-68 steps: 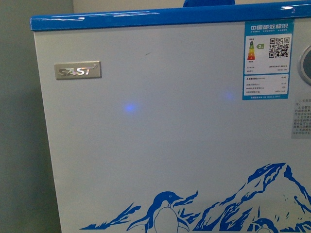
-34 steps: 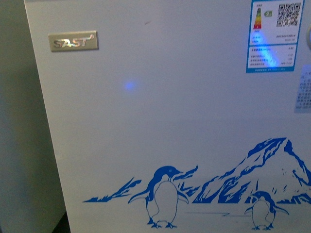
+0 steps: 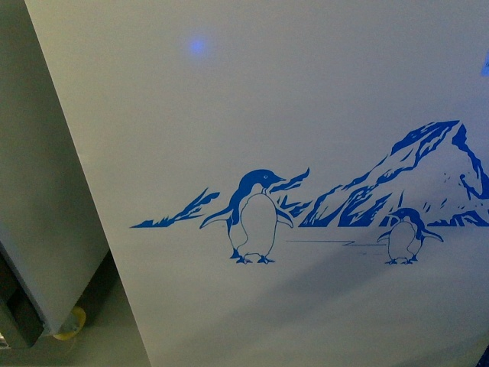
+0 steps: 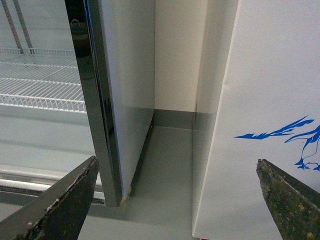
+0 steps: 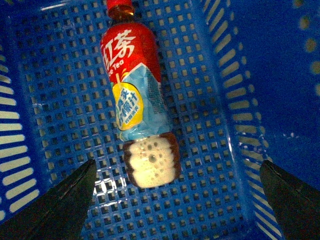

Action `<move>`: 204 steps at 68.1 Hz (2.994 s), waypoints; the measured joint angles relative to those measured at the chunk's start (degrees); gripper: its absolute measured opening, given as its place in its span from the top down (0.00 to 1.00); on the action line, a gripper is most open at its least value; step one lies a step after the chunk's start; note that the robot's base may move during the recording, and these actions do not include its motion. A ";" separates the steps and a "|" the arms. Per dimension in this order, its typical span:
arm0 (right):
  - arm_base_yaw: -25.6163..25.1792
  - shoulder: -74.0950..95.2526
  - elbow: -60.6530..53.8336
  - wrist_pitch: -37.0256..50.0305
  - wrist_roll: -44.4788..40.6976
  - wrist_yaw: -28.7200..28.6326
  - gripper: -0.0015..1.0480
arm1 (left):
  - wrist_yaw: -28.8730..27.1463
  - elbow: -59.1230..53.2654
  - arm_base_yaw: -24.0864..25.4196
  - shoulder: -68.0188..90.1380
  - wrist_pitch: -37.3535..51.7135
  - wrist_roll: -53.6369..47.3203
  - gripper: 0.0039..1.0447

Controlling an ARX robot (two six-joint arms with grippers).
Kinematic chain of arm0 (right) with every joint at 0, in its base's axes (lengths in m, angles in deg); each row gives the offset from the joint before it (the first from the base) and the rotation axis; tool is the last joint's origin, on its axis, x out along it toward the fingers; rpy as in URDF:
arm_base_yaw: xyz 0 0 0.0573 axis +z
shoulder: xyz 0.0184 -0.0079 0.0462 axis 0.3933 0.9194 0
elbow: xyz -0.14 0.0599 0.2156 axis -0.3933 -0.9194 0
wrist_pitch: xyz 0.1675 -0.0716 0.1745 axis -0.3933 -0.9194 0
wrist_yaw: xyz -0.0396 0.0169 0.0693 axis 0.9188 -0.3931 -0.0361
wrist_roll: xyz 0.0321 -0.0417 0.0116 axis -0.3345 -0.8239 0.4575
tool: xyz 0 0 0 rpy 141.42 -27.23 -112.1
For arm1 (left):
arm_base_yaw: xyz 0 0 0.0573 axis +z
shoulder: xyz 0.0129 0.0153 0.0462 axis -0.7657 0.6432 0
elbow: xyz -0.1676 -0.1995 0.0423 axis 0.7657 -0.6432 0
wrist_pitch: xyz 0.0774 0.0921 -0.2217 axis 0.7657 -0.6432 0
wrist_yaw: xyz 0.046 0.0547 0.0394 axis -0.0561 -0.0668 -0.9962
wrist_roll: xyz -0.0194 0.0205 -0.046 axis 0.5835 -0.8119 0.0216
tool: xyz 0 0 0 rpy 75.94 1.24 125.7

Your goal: Put drink in fridge

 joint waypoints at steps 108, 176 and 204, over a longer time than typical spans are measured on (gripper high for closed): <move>8.94 26.14 27.28 -4.98 6.43 3.45 0.64 | 0.00 0.00 0.00 0.00 0.00 0.00 0.08; 6.36 -87.01 -24.04 -13.25 20.24 -23.15 0.65 | 0.00 0.00 0.00 0.00 0.00 0.00 0.08; 23.63 -106.79 -21.44 -26.67 32.96 -8.44 0.65 | 0.00 0.00 0.00 0.00 0.00 0.00 0.08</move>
